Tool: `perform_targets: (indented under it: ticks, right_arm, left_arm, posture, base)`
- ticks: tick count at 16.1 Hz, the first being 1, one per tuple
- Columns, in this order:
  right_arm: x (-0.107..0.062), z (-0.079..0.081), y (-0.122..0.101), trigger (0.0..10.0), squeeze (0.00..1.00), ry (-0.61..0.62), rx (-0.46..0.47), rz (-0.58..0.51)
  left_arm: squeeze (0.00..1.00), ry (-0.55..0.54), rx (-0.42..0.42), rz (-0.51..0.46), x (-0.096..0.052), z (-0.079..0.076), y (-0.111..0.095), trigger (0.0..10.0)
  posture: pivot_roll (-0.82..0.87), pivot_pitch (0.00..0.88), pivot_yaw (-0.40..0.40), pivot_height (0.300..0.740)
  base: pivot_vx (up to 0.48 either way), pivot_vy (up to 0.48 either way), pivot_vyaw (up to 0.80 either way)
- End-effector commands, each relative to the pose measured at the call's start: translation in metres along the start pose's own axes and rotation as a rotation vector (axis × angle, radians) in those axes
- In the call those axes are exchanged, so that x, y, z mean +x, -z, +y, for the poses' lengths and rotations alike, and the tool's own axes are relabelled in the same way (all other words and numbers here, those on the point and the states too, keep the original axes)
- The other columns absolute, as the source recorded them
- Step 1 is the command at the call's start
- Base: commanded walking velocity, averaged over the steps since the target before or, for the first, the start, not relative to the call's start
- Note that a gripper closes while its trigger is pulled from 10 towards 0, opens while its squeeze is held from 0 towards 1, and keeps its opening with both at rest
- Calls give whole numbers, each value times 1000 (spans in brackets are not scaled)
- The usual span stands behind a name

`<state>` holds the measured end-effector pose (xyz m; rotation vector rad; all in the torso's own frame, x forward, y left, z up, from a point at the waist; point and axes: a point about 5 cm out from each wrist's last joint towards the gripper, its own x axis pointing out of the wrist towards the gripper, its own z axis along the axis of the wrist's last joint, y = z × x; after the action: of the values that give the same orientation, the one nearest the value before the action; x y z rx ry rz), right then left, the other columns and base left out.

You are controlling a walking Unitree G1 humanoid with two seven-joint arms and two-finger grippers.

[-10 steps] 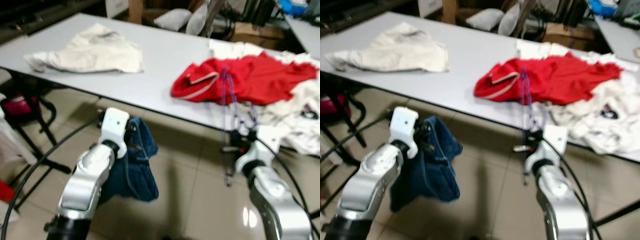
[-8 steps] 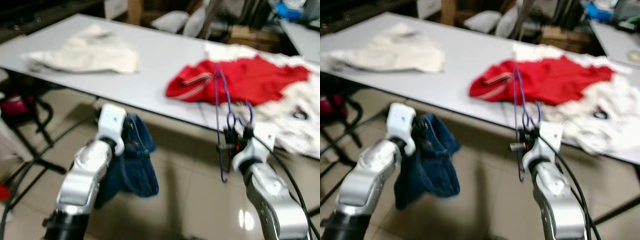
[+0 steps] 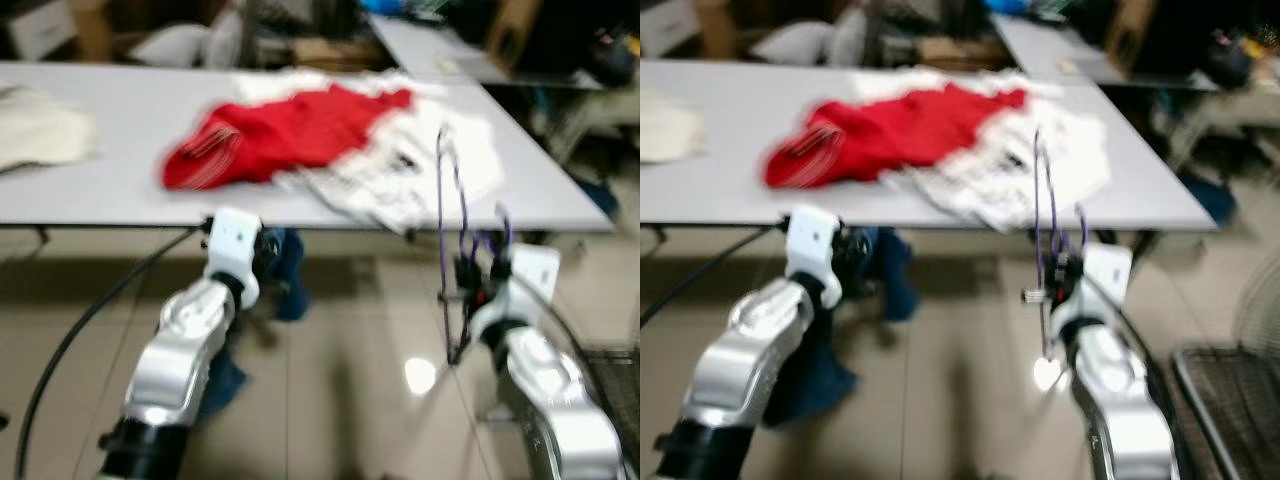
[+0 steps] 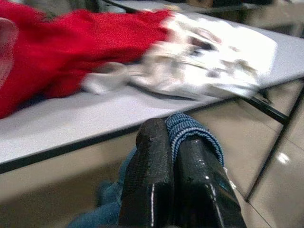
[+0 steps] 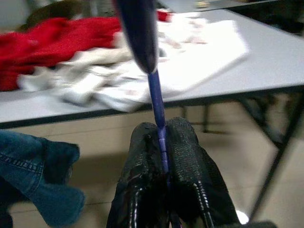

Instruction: Hang hanger

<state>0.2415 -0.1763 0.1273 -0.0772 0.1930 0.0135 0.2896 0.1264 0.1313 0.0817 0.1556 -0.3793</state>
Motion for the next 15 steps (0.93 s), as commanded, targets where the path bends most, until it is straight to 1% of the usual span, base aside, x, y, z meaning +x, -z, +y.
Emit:
perform_targets:
  ticks: [1,3,4,5,6,7,8,9,10,11,14,15]
  right_arm:
    - [-1,-2,-3,10000,0,0,4,-17]
    - [3,-9,-6,10000,0,1,-9,-26]
    - [6,-12,-10,10000,0,-17,-11,-37]
    - [11,-16,-18,10000,0,-67,-23,-58]
    - [12,-18,-21,10000,0,-92,-26,-63]
    - [10,-20,-29,10000,0,-188,-39,-85]
    - [6,-19,-34,10000,0,-274,-83,-101]
    - [3,-19,-36,10000,0,-310,-104,-104]
    - [-5,-20,-40,10000,0,-408,-129,-104]
    - [-12,-22,-40,10000,0,-484,-152,-96]
    - [-30,-38,-37,10000,0,-617,-214,-47]
    - [-39,-46,-38,10000,0,-681,-234,-20]
  left_arm:
    - [0,-6,23,-25,1,2,-8,10000]
    - [0,-64,-30,-64,-2,9,-9,10000]
    - [0,-76,-36,-74,-1,10,-12,10000]
    - [0,-88,-18,-71,4,12,-13,10000]
    - [0,-81,-6,-87,6,11,-16,10000]
    - [0,-48,12,-105,9,7,-21,10000]
    - [0,-17,26,-120,10,5,-25,10000]
    - [0,-6,21,-123,11,5,-27,10000]
    - [0,12,9,-129,13,5,-33,10000]
    - [0,17,16,-125,16,6,-35,10000]
    - [0,25,41,-127,26,8,-42,10000]
    - [0,25,46,-133,30,12,-47,10000]
  posture:
    - [-36,2,-18,740]
    - [-36,0,-32,740]
    - [-37,0,-38,740]
    - [-37,0,-34,740]
    - [-37,0,-34,740]
    - [-36,0,-38,740]
    - [-34,0,-41,740]
    - [-34,0,-39,740]
    - [-40,0,-28,740]
    - [-40,0,-26,740]
    - [-41,0,-32,740]
    - [-41,0,-32,740]
  base:
    - [0,0,-800]
    - [0,0,0]
    - [0,0,0]
    - [0,0,0]
    - [0,0,0]
    - [0,0,0]
    - [0,0,0]
    - [0,0,0]
    - [266,0,0]
    - [296,0,0]
    - [340,0,0]
    - [394,0,0]
